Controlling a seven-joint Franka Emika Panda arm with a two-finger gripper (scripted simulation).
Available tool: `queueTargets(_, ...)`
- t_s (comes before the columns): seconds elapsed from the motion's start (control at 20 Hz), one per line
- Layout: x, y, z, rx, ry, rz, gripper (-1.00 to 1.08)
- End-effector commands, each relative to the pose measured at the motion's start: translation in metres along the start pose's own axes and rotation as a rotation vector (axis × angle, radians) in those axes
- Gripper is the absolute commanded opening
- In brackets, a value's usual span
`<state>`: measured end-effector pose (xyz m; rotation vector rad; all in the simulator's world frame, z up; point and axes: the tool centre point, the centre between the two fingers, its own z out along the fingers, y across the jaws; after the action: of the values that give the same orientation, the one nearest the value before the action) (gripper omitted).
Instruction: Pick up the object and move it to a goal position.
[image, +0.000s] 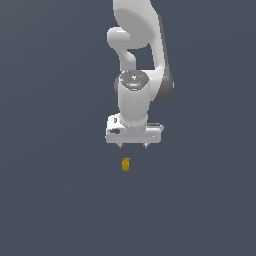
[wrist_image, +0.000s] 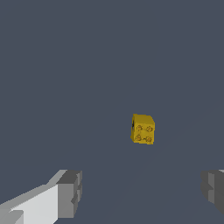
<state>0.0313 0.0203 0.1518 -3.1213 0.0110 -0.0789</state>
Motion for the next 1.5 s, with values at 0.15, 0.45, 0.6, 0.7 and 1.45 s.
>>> queueTargets(0.15, 0.007, 0.014, 0.041, -0.010, -0.026, 0.058, 1.00)
queueTargets(0.45, 0.011, 0.024, 0.070, -0.019, -0.044, 0.097, 1.00)
queueTargets(0.6, 0.011, 0.027, 0.077, -0.021, -0.048, 0.107, 1.00)
queueTargets(0.7, 0.011, 0.027, 0.080, -0.022, -0.049, 0.110, 1.00)
queueTargets(1.45, 0.008, 0.028, 0.125, -0.022, -0.049, 0.110, 1.00)
